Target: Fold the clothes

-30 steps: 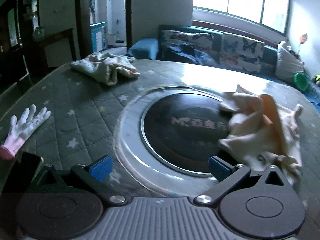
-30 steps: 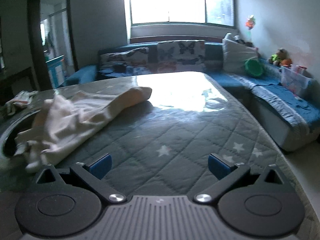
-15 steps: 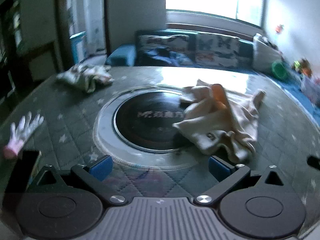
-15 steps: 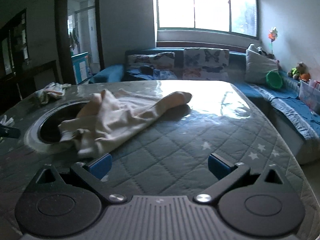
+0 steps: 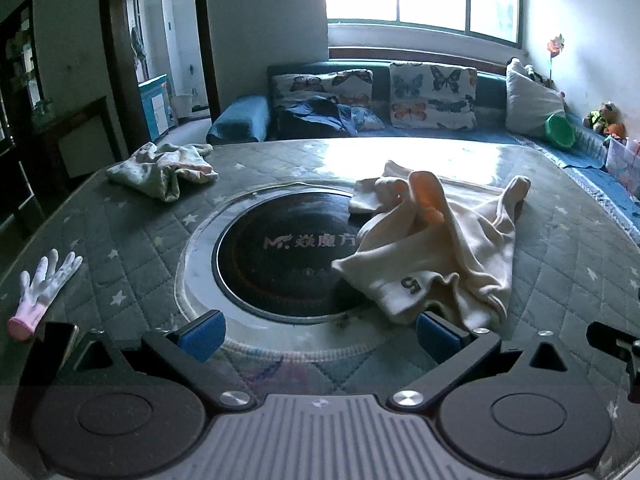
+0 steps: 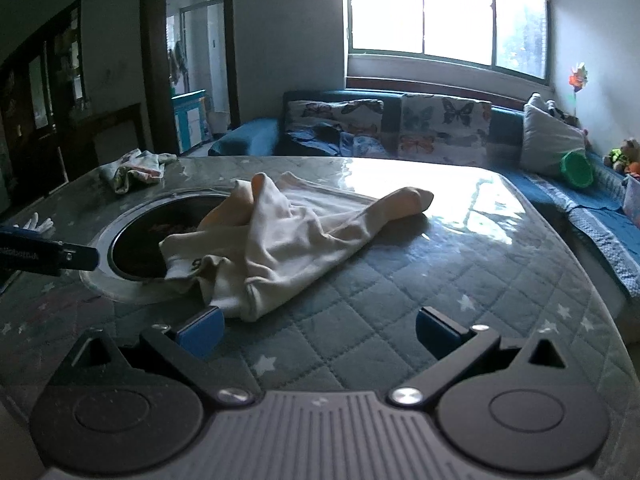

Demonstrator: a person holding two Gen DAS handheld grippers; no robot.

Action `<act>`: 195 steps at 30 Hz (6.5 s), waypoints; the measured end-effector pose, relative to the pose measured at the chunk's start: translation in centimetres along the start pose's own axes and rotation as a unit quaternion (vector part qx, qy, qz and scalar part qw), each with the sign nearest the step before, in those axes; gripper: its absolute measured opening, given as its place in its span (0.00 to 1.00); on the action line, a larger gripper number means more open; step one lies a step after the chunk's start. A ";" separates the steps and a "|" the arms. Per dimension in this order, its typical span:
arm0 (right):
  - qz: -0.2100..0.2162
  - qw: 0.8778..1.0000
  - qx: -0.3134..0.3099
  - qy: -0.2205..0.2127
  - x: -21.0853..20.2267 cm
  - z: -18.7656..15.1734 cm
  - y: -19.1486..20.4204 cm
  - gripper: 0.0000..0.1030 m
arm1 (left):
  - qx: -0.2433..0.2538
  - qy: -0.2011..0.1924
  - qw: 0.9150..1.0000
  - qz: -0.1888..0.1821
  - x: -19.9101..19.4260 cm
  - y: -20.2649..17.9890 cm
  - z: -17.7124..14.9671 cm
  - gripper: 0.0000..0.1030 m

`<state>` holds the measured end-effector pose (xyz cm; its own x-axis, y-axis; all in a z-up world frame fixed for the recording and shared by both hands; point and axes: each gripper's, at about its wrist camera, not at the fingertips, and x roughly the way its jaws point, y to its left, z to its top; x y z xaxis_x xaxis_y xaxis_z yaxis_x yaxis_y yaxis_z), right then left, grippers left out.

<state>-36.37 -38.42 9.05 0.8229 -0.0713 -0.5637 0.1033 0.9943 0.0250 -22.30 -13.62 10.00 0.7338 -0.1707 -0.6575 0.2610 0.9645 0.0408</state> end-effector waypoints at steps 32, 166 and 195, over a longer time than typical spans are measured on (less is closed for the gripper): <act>0.027 0.998 -0.024 0.046 9.1 5.5 2.5 0.95 | 0.021 0.051 0.998 0.016 8.4 1.0 4.5 1.00; 0.015 0.996 -0.016 0.089 11.4 3.4 3.6 0.87 | 0.104 0.074 0.991 0.028 11.2 -3.0 3.0 1.00; -0.024 0.998 0.043 0.039 13.6 7.2 -3.6 0.03 | 0.079 0.070 0.993 -0.050 16.8 -3.7 8.6 0.90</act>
<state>-21.56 -43.57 7.25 0.7708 -0.1088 -0.6277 0.1913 0.9794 0.0650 -5.50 -21.81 5.30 0.6073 -0.2229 -0.7625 0.4307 0.8989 0.0802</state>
